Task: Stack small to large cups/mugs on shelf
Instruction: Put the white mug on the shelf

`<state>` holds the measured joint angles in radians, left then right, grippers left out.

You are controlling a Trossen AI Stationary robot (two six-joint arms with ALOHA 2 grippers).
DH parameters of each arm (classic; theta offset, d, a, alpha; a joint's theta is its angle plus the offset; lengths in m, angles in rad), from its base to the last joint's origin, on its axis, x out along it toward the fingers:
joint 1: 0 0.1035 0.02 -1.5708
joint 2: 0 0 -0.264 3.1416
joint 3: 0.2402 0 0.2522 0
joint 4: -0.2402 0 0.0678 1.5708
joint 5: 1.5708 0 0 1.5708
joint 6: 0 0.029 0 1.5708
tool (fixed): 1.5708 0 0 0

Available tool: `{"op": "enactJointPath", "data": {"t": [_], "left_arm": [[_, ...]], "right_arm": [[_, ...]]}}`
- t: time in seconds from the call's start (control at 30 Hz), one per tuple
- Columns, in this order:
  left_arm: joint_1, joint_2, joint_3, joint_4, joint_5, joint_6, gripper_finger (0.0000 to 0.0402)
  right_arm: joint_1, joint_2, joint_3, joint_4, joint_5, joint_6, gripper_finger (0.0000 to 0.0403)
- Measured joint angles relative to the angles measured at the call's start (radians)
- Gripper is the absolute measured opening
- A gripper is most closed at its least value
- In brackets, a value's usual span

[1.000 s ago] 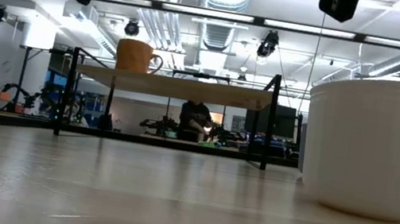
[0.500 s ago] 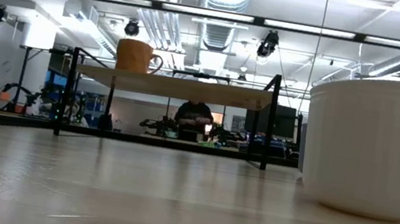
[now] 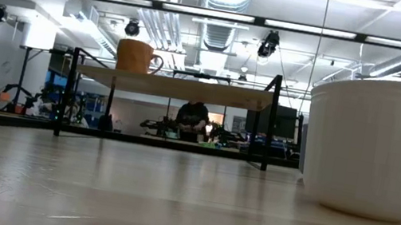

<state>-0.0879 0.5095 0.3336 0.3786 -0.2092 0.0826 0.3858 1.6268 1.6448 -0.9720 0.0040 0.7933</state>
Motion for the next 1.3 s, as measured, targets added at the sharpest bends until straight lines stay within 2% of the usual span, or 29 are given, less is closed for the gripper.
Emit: {"op": "enactJointPath", "data": {"t": [0.17, 0.37, 0.5, 0.73, 0.87, 1.07, 1.3], "left_arm": [[0.0, 0.0, 0.0, -0.002, 0.0, 0.0, 0.0], [0.0, -0.001, 0.0, -0.003, 0.001, 0.0, 0.0], [0.0, -0.001, 0.0, -0.003, 0.001, 0.0, 0.0], [0.001, 0.0, 0.0, -0.002, 0.001, 0.0, 0.0], [0.001, 0.0, 0.0, -0.002, 0.0, 0.001, 0.0], [0.001, -0.002, 0.0, 0.0, 0.0, 0.002, 0.0], [0.001, -0.001, 0.0, 0.0, 0.0, 0.002, 0.0]], "right_arm": [[0.05, 0.022, 0.016, -0.02, 0.0, -0.017, 0.0052], [0.136, 0.027, 0.008, -0.049, 0.0, -0.14, 0.005], [0.198, 0.038, -0.005, -0.049, -0.001, -0.251, 0.0035], [0.272, 0.064, -0.017, -0.049, 0.001, -0.33, 0.001], [0.285, 0.098, -0.017, -0.047, -0.003, -0.315, 0.0009], [0.283, 0.135, -0.017, -0.041, 0.0, -0.161, 0.0011], [0.284, 0.168, -0.016, -0.037, -0.002, -0.141, 0.0064]]}}
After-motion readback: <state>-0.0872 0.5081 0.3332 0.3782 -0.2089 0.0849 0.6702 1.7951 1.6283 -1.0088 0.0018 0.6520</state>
